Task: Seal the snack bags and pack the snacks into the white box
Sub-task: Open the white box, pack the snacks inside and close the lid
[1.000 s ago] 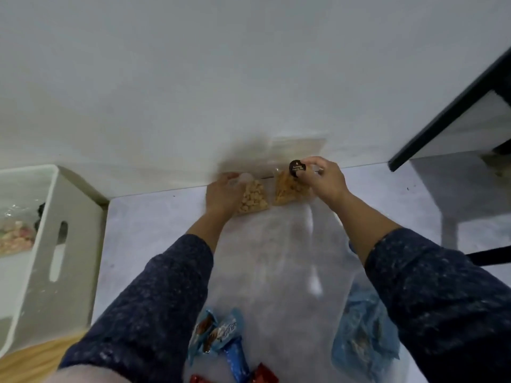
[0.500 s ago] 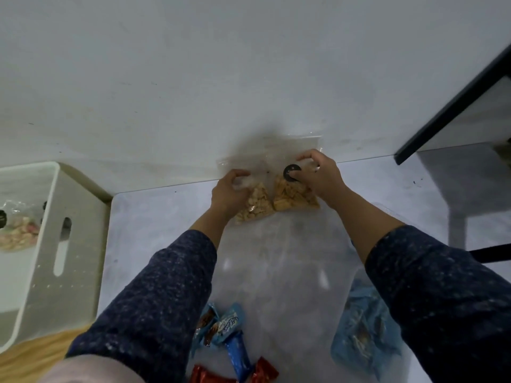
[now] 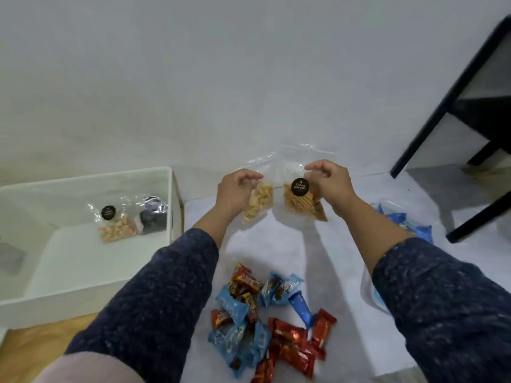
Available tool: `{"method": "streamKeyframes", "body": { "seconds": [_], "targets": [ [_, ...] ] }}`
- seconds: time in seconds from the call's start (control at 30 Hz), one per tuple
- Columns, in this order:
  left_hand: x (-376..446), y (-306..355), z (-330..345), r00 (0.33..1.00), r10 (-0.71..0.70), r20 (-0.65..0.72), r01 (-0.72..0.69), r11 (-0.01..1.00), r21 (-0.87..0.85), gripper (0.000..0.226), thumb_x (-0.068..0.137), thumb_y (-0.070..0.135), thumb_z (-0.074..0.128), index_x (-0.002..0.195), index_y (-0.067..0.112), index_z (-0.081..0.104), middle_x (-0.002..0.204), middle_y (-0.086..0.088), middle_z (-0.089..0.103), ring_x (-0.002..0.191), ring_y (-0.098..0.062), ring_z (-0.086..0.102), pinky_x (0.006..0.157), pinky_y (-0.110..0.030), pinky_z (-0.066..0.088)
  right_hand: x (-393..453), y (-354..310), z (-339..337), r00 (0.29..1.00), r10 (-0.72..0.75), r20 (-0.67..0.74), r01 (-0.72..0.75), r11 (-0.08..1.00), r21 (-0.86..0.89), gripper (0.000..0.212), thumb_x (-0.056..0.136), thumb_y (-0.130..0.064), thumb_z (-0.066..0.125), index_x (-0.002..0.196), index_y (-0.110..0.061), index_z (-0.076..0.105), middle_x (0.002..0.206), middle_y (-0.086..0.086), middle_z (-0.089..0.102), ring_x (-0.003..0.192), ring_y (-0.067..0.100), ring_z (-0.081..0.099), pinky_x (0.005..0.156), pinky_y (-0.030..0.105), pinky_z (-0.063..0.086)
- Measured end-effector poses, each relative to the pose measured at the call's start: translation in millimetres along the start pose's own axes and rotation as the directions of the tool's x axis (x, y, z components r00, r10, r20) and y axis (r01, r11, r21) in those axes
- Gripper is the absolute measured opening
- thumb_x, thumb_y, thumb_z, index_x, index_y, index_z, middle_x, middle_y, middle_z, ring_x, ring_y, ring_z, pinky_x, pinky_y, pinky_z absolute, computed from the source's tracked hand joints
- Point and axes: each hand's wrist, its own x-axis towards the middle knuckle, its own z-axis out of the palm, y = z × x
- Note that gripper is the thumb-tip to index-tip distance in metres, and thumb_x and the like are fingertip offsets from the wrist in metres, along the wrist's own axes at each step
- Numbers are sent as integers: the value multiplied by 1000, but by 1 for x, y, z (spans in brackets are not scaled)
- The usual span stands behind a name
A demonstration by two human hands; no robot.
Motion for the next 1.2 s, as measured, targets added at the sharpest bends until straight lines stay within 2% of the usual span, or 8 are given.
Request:
{"method": "streamKeyframes", "body": {
  "seconds": [0.07, 0.17, 0.3, 0.4, 0.67, 0.8, 1.03, 1.2],
  "targets": [
    [-17, 9, -32, 999, 33, -18, -34, 999, -27, 25, 89, 9, 53, 89, 28, 70, 84, 8, 64, 73, -3, 56, 57, -6, 45, -24, -23, 17, 999, -43, 5, 43, 999, 15, 16, 83, -4, 64, 81, -19, 66, 73, 3, 53, 53, 13, 51, 43, 21, 47],
    [-41, 19, -75, 994, 96, -60, -99, 994, -47, 22, 87, 10, 57, 88, 28, 70, 79, 8, 63, 71, -6, 54, 69, -15, 45, -56, -54, 44, 995, -101, 23, 100, 994, 35, 21, 82, -3, 65, 76, -24, 66, 73, 4, 53, 52, 13, 50, 47, 26, 48],
    [-65, 28, -126, 984, 119, -131, -127, 990, -54, 19, 88, 8, 59, 91, 23, 70, 89, -2, 66, 78, -12, 57, 81, -26, 48, -84, -90, 76, 986, -152, 63, 147, 986, 84, 13, 83, -1, 64, 84, -14, 66, 72, 3, 52, 42, 7, 52, 37, 19, 45],
    [-77, 32, -161, 973, 125, -194, -138, 989, -53, 19, 88, 8, 58, 91, 23, 70, 90, 0, 66, 83, -13, 61, 86, -30, 50, -95, -110, 100, 975, -197, 100, 190, 979, 75, 13, 83, 0, 64, 91, -10, 66, 71, 0, 53, 50, 17, 50, 41, 18, 47],
    [-99, 8, -242, 933, 68, -353, -79, 997, -15, 26, 87, 9, 60, 82, 32, 69, 86, 9, 64, 89, -16, 60, 92, -40, 52, -100, -131, 183, 934, -232, 273, 216, 972, 90, 20, 81, -5, 67, 79, -25, 66, 77, -1, 56, 63, 13, 56, 48, 19, 48],
    [-101, -18, -283, 925, 16, -381, -22, 1000, -11, 29, 87, 9, 59, 78, 35, 69, 84, 8, 63, 93, -21, 62, 91, -46, 53, -106, -131, 229, 921, -206, 330, 181, 978, 105, 14, 82, -4, 65, 88, -17, 67, 84, 4, 55, 62, 10, 53, 44, 14, 47],
    [-76, -92, -330, 957, -75, -280, 78, 997, 1, 33, 91, 6, 52, 80, 33, 67, 87, 0, 62, 82, -17, 61, 78, -38, 55, -104, -102, 312, 934, -115, 337, 110, 993, 35, 16, 80, -1, 65, 90, -14, 68, 93, 6, 57, 76, 9, 52, 53, 6, 43],
    [-42, -149, -337, 985, -139, -107, 140, 990, 8, 31, 89, 6, 52, 79, 32, 67, 100, 1, 62, 100, -20, 58, 75, -32, 55, -91, -61, 354, 956, 54, 289, -44, 998, -44, 18, 80, 1, 63, 82, -17, 65, 96, 4, 61, 75, 9, 54, 72, 28, 51]
  ]
}}
